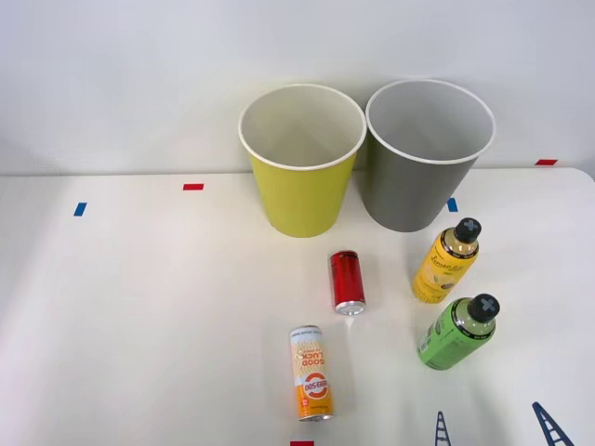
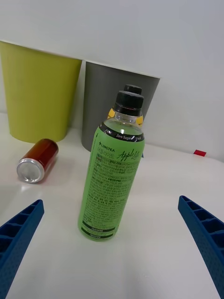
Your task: Put cans in the gray bin, plastic bottles in the light green bin
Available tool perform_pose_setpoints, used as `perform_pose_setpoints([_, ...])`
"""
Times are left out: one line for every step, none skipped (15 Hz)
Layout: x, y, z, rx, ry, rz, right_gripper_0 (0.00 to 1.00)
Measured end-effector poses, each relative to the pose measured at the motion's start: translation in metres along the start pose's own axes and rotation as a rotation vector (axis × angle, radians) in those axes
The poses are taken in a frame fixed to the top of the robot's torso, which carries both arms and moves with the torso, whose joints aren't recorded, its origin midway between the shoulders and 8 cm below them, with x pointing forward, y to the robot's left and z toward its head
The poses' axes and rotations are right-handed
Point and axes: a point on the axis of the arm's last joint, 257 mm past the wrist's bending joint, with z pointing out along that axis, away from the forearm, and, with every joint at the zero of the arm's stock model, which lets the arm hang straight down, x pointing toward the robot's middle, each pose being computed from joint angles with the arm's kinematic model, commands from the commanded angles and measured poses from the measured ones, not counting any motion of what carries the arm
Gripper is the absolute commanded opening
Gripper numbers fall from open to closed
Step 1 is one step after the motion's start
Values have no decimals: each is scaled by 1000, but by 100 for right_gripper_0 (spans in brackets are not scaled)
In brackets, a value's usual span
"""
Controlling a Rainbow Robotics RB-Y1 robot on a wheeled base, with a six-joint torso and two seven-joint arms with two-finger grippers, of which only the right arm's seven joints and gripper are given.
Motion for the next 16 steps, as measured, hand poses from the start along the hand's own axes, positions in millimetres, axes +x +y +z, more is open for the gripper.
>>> perform_pose_setpoints([0,0,0,0,0,0,100])
perform_pose_setpoints([0,0,0,0,0,0,100])
perform_pose_setpoints([0,0,0,0,0,0,100])
perform_pose_setpoints([0,0,0,0,0,0,100])
perform_pose_setpoints([0,0,0,0,0,0,100])
perform_pose_setpoints([0,0,0,0,0,0,100])
perform_pose_setpoints([0,0,0,0,0,0,100])
perform_pose_setpoints([1,0,1,-2,1,0,100])
perform_pose_setpoints([11,3,0,-9,20,4,100])
perform_pose_setpoints([17,4,0,-9,25,14,100])
perform_pose_setpoints([20,0,2,11,26,39,100])
perform_pose_setpoints([21,-7,3,42,27,79,100])
perform_pose_setpoints([23,-12,3,67,29,119,100])
perform_pose_setpoints([24,-14,4,71,27,139,100])
perform_pose_setpoints([23,-15,7,61,19,136,100])
perform_pose_setpoints([22,-16,10,49,10,128,100])
